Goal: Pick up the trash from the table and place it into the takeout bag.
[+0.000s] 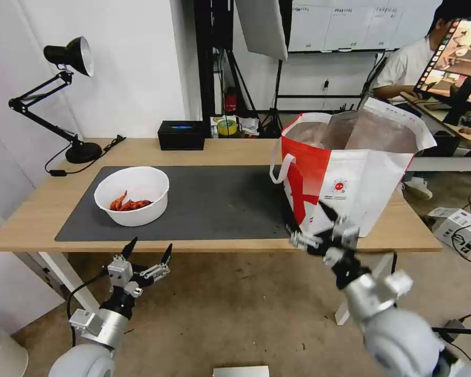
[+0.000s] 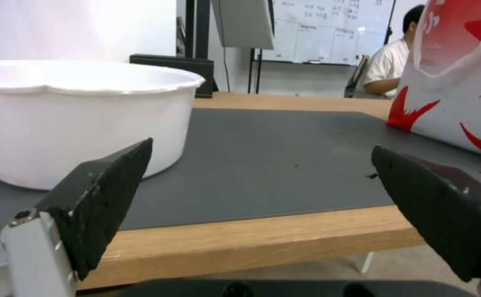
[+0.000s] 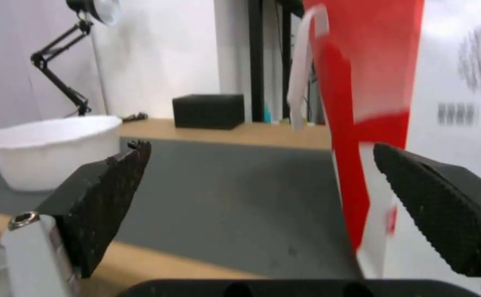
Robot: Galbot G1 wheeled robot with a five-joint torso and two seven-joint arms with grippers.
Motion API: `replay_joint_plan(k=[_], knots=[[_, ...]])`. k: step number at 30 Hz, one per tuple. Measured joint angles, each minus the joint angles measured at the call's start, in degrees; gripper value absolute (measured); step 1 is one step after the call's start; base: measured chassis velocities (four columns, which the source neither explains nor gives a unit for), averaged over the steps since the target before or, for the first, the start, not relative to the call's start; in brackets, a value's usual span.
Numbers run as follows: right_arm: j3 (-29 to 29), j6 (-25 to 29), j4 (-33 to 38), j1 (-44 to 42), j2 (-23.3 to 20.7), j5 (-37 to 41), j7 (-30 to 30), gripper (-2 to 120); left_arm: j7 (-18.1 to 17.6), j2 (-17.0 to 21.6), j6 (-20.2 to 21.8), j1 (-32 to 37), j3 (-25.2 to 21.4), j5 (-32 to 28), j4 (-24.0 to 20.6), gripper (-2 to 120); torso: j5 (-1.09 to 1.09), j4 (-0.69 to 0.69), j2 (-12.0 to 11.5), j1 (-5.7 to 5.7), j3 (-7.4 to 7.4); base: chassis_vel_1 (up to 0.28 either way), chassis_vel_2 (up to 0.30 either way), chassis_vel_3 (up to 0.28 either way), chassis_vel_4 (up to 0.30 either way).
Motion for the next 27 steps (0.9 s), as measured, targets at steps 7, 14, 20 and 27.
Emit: replay_joint_plan(k=[7, 14, 20, 27], knots=[[-0.2, 2.6, -3.2, -4.2, 4.8, -4.3, -0.2, 100, 0.0, -0.9, -0.1, 0.9, -0.2, 0.6, -0.4, 100, 0.00, 0.01, 0.0, 0.00, 0.00, 0.000, 0.000, 0.000, 0.000], [-0.3, 2.8, -6.8, -4.3, 6.8, -6.6, 1.9, 100, 0.2, -1.5, -0.5, 2.2, -0.7, 1.0, -0.6, 100, 0.00, 0.01, 0.0, 0.01, 0.00, 0.000, 0.000, 0.000, 0.000], [-0.3, 2.8, -8.3, -3.6, 7.3, -6.8, 3.1, 100, 0.2, -1.1, -0.6, 2.0, -0.9, 0.9, -0.6, 100, 0.00, 0.01, 0.0, 0.01, 0.01, 0.000, 0.000, 0.000, 0.000], [-0.4, 2.2, -8.5, -3.5, 7.4, -6.7, 3.8, 100, 0.2, -1.2, -0.6, 1.7, -0.9, 0.8, -0.2, 100, 0.01, 0.01, 0.0, 0.01, 0.01, 0.000, 0.000, 0.000, 0.000]])
